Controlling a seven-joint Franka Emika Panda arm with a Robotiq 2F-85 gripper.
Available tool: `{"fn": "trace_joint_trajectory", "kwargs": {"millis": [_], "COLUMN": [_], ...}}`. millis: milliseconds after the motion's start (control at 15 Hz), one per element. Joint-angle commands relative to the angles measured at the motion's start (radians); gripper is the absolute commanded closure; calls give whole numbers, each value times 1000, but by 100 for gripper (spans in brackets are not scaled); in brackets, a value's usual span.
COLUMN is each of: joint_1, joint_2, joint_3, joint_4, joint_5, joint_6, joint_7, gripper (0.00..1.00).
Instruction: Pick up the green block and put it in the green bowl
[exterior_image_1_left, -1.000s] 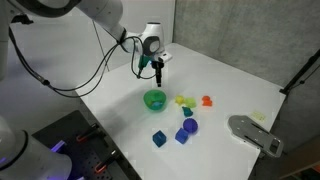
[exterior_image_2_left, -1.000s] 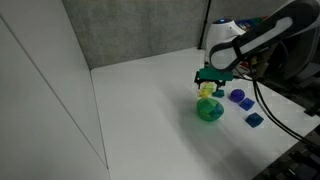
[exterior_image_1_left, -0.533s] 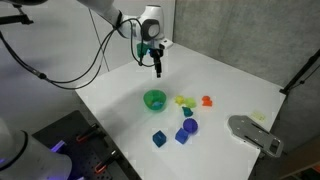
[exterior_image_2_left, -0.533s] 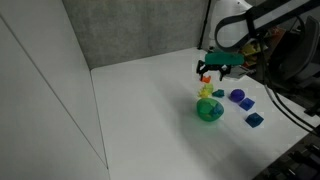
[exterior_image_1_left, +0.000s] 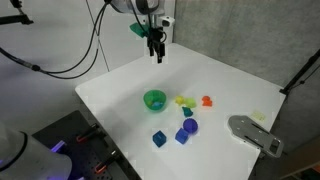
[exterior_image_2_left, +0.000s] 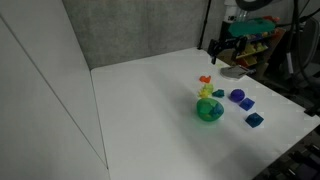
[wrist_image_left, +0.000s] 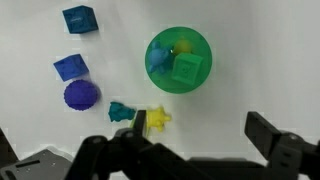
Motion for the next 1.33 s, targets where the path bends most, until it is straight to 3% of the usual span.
{"fn": "trace_joint_trajectory", "kwargs": {"millis": [0, 400, 867, 1267], "joint_1": [-49, -101, -122, -128], "joint_2": [-112, -304, -482, -531], "joint_3": [23, 20, 31, 40], "joint_4": [-46, -102, -48, -46], "joint_5": [30, 87, 36, 55], "joint_6": [-69, -211, -399, -404], "joint_7": [-131, -285, -260, -263], "gripper": [0, 0, 0, 0]}}
